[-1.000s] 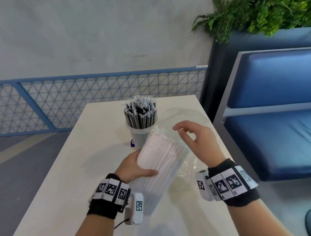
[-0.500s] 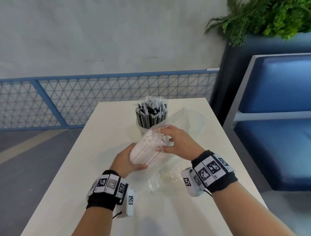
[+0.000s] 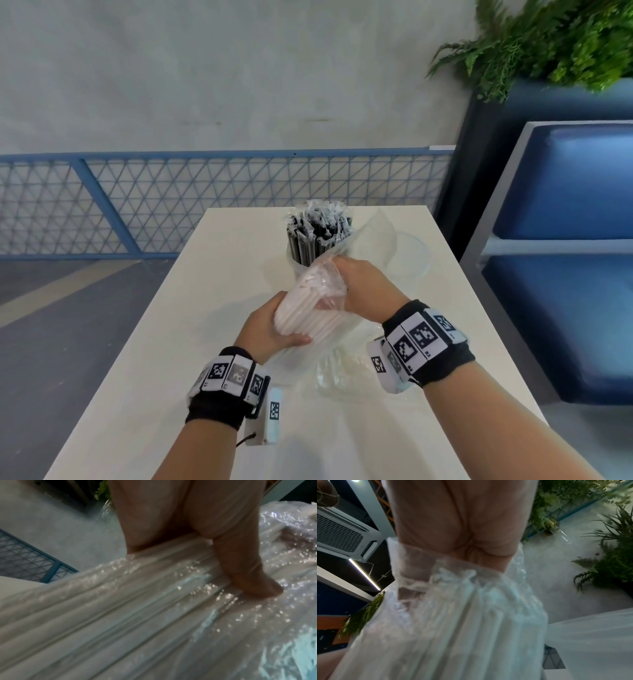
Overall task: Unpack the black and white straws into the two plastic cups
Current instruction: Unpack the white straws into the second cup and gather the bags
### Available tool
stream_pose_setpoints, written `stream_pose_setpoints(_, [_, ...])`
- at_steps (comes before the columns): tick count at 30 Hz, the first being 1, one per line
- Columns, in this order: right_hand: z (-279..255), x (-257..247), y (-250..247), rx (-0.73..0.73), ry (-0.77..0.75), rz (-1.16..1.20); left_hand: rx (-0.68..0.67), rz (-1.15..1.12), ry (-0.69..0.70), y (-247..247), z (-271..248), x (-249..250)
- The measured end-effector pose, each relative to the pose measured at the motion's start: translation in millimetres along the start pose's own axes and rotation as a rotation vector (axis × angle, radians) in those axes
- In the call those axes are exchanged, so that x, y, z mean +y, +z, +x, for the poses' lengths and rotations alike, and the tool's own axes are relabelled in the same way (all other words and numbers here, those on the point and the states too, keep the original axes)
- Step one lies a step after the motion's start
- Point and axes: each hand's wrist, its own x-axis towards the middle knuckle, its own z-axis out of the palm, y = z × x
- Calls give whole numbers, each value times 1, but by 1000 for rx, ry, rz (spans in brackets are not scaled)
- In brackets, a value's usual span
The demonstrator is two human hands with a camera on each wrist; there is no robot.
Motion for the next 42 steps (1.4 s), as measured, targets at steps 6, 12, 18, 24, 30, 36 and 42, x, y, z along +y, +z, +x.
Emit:
stream_pose_setpoints(6, [4,-9,11,76,-25,188,22,-63,-7,1,9,9])
stream_pose_setpoints(12, [12,-8,2,151,54,216,47,-87,-29,-1,16,8])
stream_pose_setpoints(18, [21,-7,-22,228,102,203,72,-139,-66,0,23,4])
stream_pose_setpoints(24, [25,1,-16,392,123,380,118,-128,-47,-5,26,2])
stream_pose_setpoints(30, [27,6,13,229,138,481,134,-100,-41,-5,29,-2])
stream_pose_setpoints(36, [33,9,25,360,151,643,119,-99,-40,-7,31,-4])
stream_pose_setpoints(42, [40,9,3,568,154,840,126,-111,-56,-4,30,-3])
